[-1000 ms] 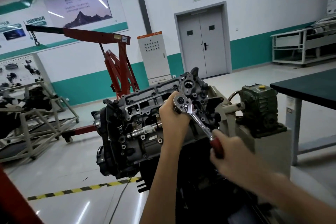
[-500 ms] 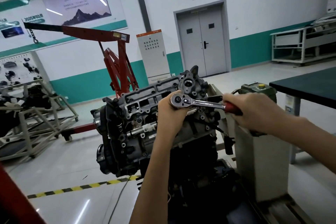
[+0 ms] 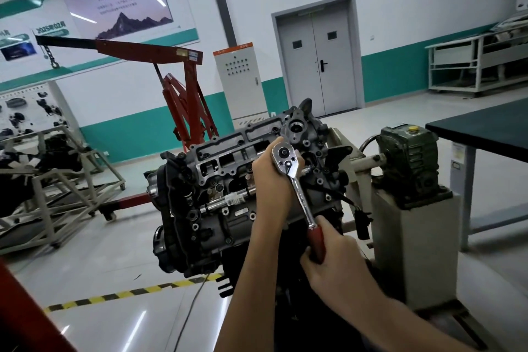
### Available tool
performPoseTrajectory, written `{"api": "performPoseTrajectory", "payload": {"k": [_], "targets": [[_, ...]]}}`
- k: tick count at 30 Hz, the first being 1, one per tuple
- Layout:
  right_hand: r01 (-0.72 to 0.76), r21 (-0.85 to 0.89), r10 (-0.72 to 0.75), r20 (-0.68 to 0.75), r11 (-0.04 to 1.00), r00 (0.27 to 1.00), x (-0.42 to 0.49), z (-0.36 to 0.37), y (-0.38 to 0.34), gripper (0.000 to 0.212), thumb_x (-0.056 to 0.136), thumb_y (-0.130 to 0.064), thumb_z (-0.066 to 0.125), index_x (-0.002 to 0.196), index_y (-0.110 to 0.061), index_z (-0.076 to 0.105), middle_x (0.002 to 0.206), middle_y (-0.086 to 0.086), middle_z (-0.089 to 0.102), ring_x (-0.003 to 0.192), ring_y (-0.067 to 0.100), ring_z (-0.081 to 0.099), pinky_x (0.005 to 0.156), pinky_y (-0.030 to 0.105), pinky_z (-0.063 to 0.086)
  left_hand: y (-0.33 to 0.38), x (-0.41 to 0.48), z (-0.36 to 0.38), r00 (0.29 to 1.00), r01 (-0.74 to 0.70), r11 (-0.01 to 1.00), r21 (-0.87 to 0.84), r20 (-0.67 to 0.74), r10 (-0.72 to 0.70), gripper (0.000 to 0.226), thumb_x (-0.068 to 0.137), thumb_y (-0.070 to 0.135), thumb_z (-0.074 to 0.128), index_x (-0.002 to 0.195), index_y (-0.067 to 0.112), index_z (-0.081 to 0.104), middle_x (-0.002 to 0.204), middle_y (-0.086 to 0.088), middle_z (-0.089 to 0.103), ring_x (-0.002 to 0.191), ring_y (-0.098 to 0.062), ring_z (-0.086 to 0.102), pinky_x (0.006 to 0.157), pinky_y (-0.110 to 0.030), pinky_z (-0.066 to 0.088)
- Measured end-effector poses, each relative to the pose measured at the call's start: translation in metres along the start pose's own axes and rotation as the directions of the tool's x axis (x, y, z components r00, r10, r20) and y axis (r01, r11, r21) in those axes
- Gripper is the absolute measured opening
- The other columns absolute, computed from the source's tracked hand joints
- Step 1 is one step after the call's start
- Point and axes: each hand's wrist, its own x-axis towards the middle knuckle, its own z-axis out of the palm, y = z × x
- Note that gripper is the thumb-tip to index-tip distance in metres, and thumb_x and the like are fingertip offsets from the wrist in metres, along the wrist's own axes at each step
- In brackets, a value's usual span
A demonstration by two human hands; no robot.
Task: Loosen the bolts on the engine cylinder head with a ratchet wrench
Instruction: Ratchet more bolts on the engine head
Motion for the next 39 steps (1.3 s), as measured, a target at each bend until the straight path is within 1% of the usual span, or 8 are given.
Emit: {"api": "performPoseTrajectory", "payload": {"k": [4, 10, 18, 23, 28, 33, 36, 39], "targets": [[0.155, -0.361, -0.096, 0.175, 0.919, 0.980, 0.032, -0.066, 0.026, 0.025, 0.075, -0.006, 0.063, 0.094, -0.019, 0.052, 0.058, -0.005, 0.053, 0.047, 0.005, 0.053, 0.050, 0.018, 0.048, -0.001, 0.002, -0.003, 0.999, 0.018, 0.998, 0.067, 0.039, -0.021, 0.036, 0.076, -0.016, 0.054, 0.057, 0.014, 0.044, 0.054, 0.012, 0.045, 0.055, -0.004, 0.037, 0.055, -0.027, 0.035], [0.394, -0.697, -0.324, 0.239, 0.600, 0.915, 0.104, -0.133, 0.012, 0.012, 0.077, -0.017, 0.057, 0.086, -0.018, 0.050, 0.060, -0.009, 0.047, 0.049, 0.014, 0.044, 0.053, 0.025, 0.036, 0.004, 0.004, -0.009, 0.992, 0.027, 0.998, 0.050, 0.122, -0.033, 0.029, 0.078, -0.006, 0.068, 0.064, 0.016, 0.054, 0.056, 0.010, 0.052, 0.053, -0.001, 0.044, 0.055, -0.017, 0.038], [0.078, -0.272, -0.064, 0.059, 0.959, 0.996, 0.019, -0.041, 0.019, 0.028, 0.074, -0.010, 0.064, 0.083, -0.027, 0.043, 0.054, -0.011, 0.045, 0.042, 0.004, 0.046, 0.046, 0.007, 0.037, 0.002, -0.006, -0.001, 0.999, -0.042, 0.998, 0.056, -0.016, 0.043, 0.035, 0.077, -0.012, 0.060, 0.068, 0.019, 0.047, 0.060, 0.015, 0.049, 0.058, -0.001, 0.042, 0.057, -0.021, 0.042], [-0.027, 0.011, 0.027, -0.034, 1.000, 0.999, -0.004, 0.015, -0.002, 0.035, 0.073, -0.008, 0.063, 0.075, -0.034, 0.039, 0.052, -0.012, 0.045, 0.050, -0.003, 0.052, 0.043, 0.004, 0.033, 0.004, -0.004, -0.002, 1.000, 0.007, 1.000, -0.018, 0.012, -0.007, 0.035, 0.082, -0.012, 0.058, 0.066, 0.013, 0.039, 0.060, 0.004, 0.034, 0.054, -0.001, 0.029, 0.051, -0.015, 0.029], [0.126, -0.312, -0.076, 0.168, 0.942, 0.983, 0.029, -0.058, 0.023, 0.032, 0.074, -0.007, 0.063, 0.085, -0.032, 0.045, 0.060, -0.002, 0.054, 0.049, 0.006, 0.051, 0.052, 0.020, 0.046, 0.001, 0.003, -0.007, 0.996, 0.053, 0.997, 0.064, 0.064, -0.058, 0.040, 0.080, -0.011, 0.058, 0.058, 0.017, 0.039, 0.055, 0.008, 0.041, 0.057, -0.012, 0.038, 0.054, -0.037, 0.040], [0.389, -0.665, -0.314, 0.237, 0.637, 0.919, 0.091, -0.127, 0.015, 0.020, 0.075, -0.009, 0.065, 0.092, -0.016, 0.057, 0.060, -0.008, 0.051, 0.048, 0.009, 0.048, 0.052, 0.023, 0.041, 0.003, 0.007, -0.013, 0.987, 0.025, 0.997, 0.067, 0.154, -0.035, 0.039, 0.075, -0.006, 0.070, 0.062, 0.026, 0.052, 0.056, 0.016, 0.054, 0.055, 0.000, 0.046, 0.057, -0.016, 0.038], [0.335, -0.671, -0.254, 0.220, 0.662, 0.942, 0.090, -0.118, 0.020, 0.019, 0.078, -0.010, 0.062, 0.093, -0.018, 0.053, 0.060, -0.010, 0.050, 0.049, 0.004, 0.048, 0.050, 0.017, 0.041, 0.002, 0.002, -0.016, 0.989, -0.026, 0.999, 0.046, 0.148, 0.019, 0.035, 0.076, -0.003, 0.070, 0.065, 0.023, 0.051, 0.059, 0.015, 0.052, 0.056, -0.001, 0.043, 0.056, -0.015, 0.036], [0.205, -0.491, -0.121, 0.198, 0.846, 0.973, 0.052, -0.082, 0.030, 0.022, 0.079, -0.010, 0.060, 0.091, -0.024, 0.047, 0.062, -0.006, 0.053, 0.049, 0.004, 0.053, 0.047, 0.017, 0.046, 0.000, -0.004, -0.012, 0.994, -0.091, 0.993, 0.073, 0.068, 0.086, 0.028, 0.075, -0.005, 0.067, 0.071, 0.018, 0.052, 0.064, 0.014, 0.053, 0.059, -0.002, 0.044, 0.057, -0.018, 0.039]]}}
